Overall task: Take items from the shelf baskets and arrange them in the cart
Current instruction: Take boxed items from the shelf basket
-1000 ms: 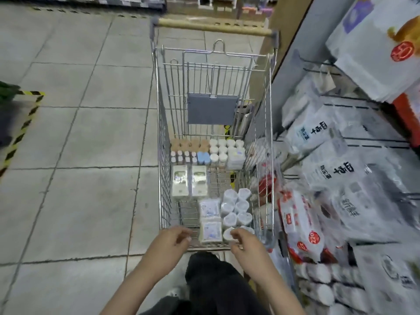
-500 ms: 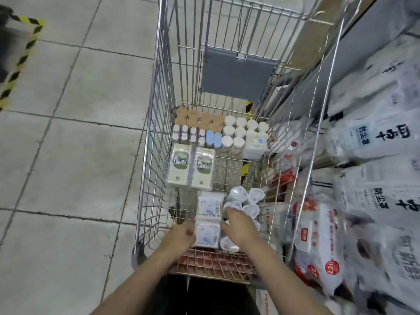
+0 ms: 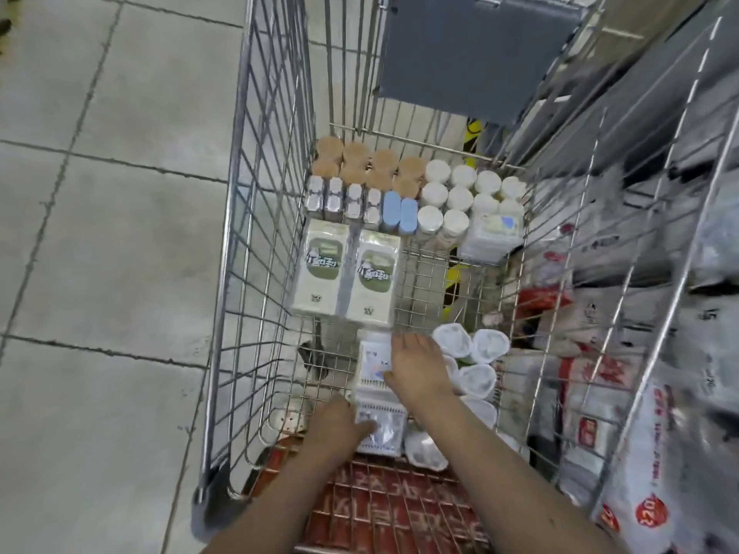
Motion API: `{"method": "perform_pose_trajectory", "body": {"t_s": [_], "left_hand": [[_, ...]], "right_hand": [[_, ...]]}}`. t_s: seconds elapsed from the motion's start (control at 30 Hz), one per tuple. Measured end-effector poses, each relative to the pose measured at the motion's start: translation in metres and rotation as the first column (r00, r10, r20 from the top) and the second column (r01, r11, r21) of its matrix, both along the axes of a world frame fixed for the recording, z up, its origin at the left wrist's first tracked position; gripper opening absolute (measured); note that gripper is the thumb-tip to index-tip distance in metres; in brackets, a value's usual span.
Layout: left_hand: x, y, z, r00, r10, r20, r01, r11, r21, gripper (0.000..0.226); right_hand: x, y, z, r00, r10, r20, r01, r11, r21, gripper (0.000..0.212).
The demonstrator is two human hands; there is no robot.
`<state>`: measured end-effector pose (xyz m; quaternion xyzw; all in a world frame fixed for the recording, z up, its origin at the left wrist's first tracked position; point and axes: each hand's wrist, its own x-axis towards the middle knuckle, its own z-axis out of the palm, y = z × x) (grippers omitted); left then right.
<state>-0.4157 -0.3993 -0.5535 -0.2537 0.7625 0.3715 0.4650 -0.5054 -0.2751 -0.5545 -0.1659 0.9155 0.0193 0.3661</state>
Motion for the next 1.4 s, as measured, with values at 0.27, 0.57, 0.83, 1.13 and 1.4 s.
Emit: {"method": "perform_pose_trajectory", "body": {"t_s": [0.27, 0.57, 0.83, 1.13, 1.4], "left_hand": [[-0.008, -0.003, -0.016, 0.995, -0.087, 0.052, 0.087, 0.996, -0.011, 0.037], [-0.004, -0.011, 0.003, 0.998, -0.062, 0.024, 0.063, 0.996, -0.060, 0.019], [-0.015, -0.036, 0.032, 0.997, 0.048, -0.062, -0.050, 0.998, -0.032, 0.015], [-0.012, -0.064, 0.102, 0.959, 0.105, -0.262, -0.076, 0.990, 0.119, 0.011], [-0.003, -0.095, 0.209, 0.918, 0.088, -0.387, 0.015, 0.966, 0.257, 0.011]], "right_hand": [[0.004, -0.002, -0.019, 0.994, -0.008, -0.113, 0.008, 1.000, 0.004, 0.066], [0.006, 0.002, -0.014, 0.994, -0.014, -0.109, 0.013, 1.000, -0.011, 0.047], [-0.002, 0.003, -0.008, 0.993, -0.089, -0.072, 0.082, 0.991, -0.102, 0.044], [0.009, 0.004, 0.052, 0.796, -0.584, 0.159, 0.586, 0.679, -0.443, 0.030], [0.064, 0.016, 0.166, 0.074, -0.814, 0.576, 0.808, -0.290, -0.513, 0.028]]}}
